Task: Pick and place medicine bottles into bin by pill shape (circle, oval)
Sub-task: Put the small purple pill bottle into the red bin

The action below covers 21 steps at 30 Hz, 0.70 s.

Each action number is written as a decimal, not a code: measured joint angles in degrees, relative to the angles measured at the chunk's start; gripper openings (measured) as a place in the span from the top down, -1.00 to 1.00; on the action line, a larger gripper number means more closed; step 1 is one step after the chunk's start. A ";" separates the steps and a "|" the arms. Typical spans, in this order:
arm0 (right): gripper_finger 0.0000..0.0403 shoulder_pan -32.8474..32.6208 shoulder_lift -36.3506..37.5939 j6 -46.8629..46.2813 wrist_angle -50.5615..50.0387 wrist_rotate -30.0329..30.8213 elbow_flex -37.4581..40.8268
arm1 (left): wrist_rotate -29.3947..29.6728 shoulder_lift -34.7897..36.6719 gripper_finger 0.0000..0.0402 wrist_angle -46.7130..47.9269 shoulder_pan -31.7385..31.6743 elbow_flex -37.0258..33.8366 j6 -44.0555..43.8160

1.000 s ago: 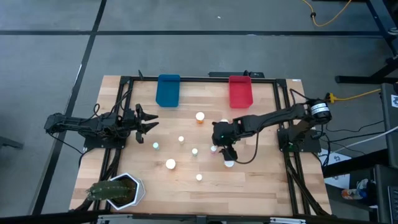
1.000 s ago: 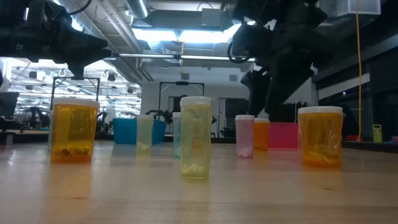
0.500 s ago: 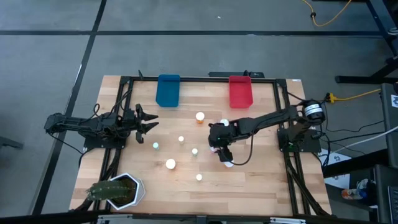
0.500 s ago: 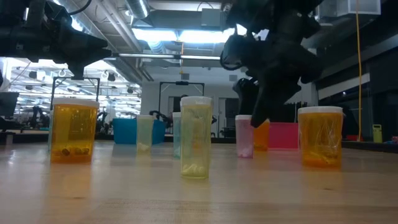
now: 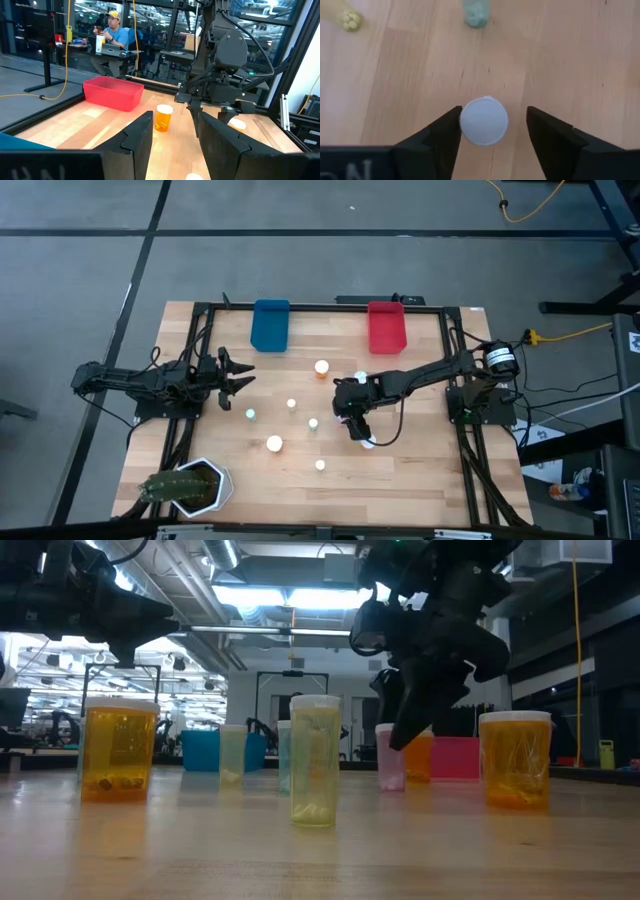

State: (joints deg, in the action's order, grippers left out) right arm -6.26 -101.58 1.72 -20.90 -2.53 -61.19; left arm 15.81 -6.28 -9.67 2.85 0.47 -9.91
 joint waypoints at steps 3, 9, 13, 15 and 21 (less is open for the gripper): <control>0.03 -0.02 0.00 0.02 0.08 -0.04 0.00 | 0.00 -0.01 0.27 0.00 0.00 0.00 0.00; 0.19 -0.02 0.00 -0.02 0.08 -0.07 0.00 | 0.00 0.00 0.27 -0.02 0.00 0.00 0.00; 0.27 -0.02 0.00 -0.07 0.08 -0.06 0.00 | 0.01 0.00 0.27 -0.02 0.01 0.00 0.00; 0.31 -0.02 0.00 -0.03 0.21 -0.06 0.00 | 0.00 0.00 0.27 -0.02 0.01 0.00 0.00; 0.41 -0.02 0.02 0.00 0.48 -0.04 0.00 | 0.00 0.00 0.27 -0.02 0.02 0.00 0.00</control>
State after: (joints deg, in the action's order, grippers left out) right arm -6.28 -101.56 1.72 -20.43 -2.57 -61.19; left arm 15.81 -6.28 -9.69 2.87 0.47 -9.91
